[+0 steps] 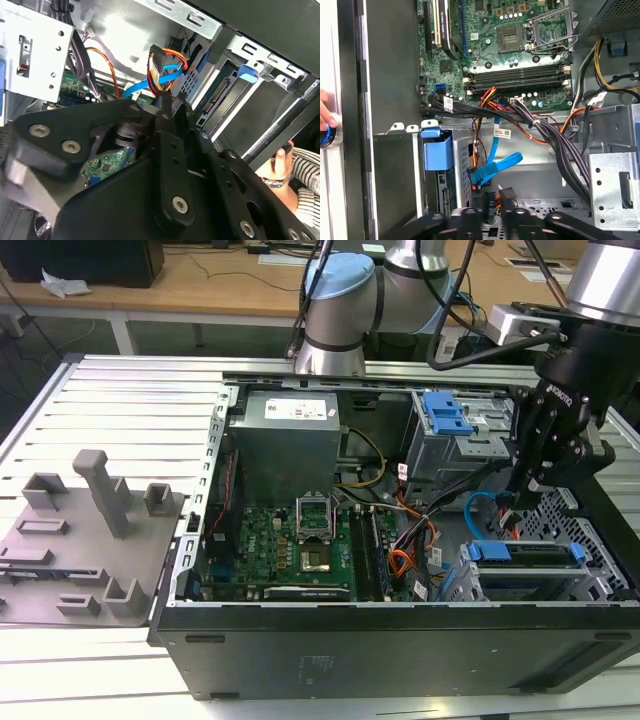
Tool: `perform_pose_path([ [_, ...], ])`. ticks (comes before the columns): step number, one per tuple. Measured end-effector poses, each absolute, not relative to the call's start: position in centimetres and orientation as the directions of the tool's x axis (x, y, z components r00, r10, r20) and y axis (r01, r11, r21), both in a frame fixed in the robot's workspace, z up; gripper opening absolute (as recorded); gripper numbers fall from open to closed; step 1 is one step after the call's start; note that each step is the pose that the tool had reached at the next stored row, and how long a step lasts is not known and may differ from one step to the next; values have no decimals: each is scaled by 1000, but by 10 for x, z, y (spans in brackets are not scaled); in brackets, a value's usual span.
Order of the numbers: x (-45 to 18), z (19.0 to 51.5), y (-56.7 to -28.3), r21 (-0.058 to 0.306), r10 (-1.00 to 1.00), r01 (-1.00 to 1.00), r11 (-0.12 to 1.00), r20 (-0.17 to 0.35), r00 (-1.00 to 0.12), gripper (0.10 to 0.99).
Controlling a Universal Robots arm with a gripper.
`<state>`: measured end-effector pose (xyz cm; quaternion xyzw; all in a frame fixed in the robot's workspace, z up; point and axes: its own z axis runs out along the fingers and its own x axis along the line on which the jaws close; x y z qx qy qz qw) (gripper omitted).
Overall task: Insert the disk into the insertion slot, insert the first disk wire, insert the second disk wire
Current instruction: 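Insert the first disk wire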
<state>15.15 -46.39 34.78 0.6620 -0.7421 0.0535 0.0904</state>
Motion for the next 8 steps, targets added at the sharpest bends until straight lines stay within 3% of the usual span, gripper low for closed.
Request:
perform_pose_path([
  [1,152,348,-464,40,-973,-992,118,207,-107,165],
  [8,152,348,-471,40,-972,-992,118,210,-107,165],
])
